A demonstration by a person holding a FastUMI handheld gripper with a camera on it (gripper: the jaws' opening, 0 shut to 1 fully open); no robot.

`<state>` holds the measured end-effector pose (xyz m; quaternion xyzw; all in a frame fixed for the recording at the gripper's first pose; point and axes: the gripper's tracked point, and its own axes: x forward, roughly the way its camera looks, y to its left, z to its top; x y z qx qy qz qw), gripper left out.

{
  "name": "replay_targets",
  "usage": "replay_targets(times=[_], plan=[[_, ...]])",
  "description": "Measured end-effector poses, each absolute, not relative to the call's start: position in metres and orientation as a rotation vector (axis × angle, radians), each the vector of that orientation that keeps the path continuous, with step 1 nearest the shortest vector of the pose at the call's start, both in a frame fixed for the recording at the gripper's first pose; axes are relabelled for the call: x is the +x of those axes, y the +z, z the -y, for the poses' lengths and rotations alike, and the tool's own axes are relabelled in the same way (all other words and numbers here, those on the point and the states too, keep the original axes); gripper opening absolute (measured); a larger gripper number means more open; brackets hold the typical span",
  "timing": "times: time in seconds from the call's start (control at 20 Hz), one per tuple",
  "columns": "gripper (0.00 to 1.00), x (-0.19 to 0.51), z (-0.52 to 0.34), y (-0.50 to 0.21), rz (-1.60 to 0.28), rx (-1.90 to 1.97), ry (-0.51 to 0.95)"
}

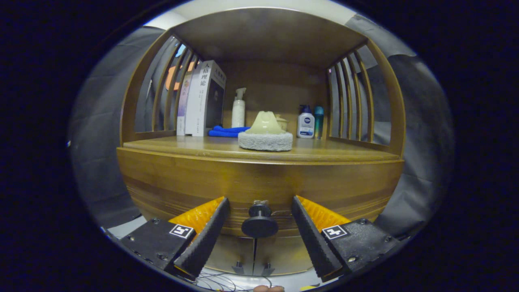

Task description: Pull open the drawer, take out the items inside it, and place them on the countertop above the cabinet.

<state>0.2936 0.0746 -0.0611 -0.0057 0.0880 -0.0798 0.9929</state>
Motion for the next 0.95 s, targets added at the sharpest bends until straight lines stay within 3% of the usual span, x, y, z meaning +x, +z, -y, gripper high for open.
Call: replay_targets(times=[0.25, 0.65, 0.95], plan=[[1.00, 0.216, -0.088, -0.011, -0.108, -0.021, -0.003], [1.00, 0.045, -0.027, 0.001, 0.002, -0.137, -0.008], [1.00, 0.026, -0.028, -0.011, -0.011, -0.091, 0.046]])
